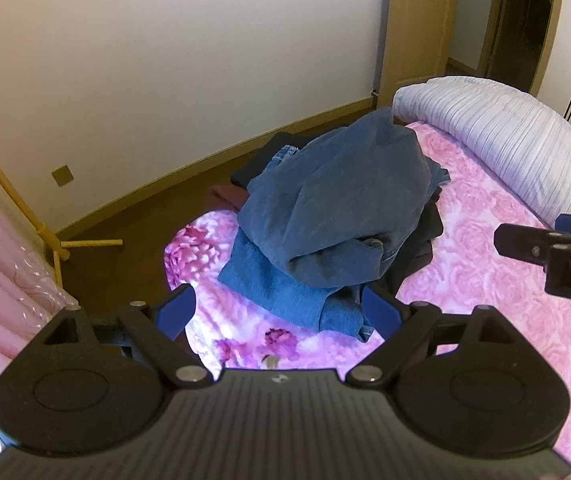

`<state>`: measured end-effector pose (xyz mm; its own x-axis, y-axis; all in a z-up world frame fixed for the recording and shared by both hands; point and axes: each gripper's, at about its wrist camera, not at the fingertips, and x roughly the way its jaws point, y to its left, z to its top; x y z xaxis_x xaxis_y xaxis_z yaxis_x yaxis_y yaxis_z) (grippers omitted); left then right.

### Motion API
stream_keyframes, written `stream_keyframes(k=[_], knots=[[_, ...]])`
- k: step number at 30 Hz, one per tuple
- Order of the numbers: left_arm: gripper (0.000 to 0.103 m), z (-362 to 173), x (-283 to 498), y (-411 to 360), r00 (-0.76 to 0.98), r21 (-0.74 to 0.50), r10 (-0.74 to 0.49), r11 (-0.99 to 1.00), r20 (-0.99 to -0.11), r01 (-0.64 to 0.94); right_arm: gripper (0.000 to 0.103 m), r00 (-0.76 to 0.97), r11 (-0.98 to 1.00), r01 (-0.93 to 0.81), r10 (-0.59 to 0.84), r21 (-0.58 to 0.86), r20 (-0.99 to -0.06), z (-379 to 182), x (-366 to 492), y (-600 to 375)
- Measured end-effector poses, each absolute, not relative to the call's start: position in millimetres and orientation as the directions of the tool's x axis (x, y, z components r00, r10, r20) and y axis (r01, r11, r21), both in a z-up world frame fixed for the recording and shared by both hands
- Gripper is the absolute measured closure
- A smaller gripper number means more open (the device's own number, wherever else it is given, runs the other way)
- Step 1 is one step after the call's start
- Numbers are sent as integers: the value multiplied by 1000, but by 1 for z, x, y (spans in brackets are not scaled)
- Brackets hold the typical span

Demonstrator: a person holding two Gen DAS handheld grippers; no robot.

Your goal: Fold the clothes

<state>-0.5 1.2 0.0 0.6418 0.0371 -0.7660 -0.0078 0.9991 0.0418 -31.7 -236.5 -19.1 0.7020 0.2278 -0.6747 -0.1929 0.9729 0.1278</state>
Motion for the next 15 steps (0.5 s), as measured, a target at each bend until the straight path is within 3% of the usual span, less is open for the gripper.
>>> stream_keyframes(k=[7, 15], knots=[[15, -1, -5, 12, 643, -11, 0, 1000, -766, -14, 22, 693, 972, -198, 228, 123, -684, -24, -35, -234], [15, -2, -8, 8, 623, 26, 35, 999, -782, -24, 22, 682, 972, -204, 227, 118, -695, -29, -38, -232]])
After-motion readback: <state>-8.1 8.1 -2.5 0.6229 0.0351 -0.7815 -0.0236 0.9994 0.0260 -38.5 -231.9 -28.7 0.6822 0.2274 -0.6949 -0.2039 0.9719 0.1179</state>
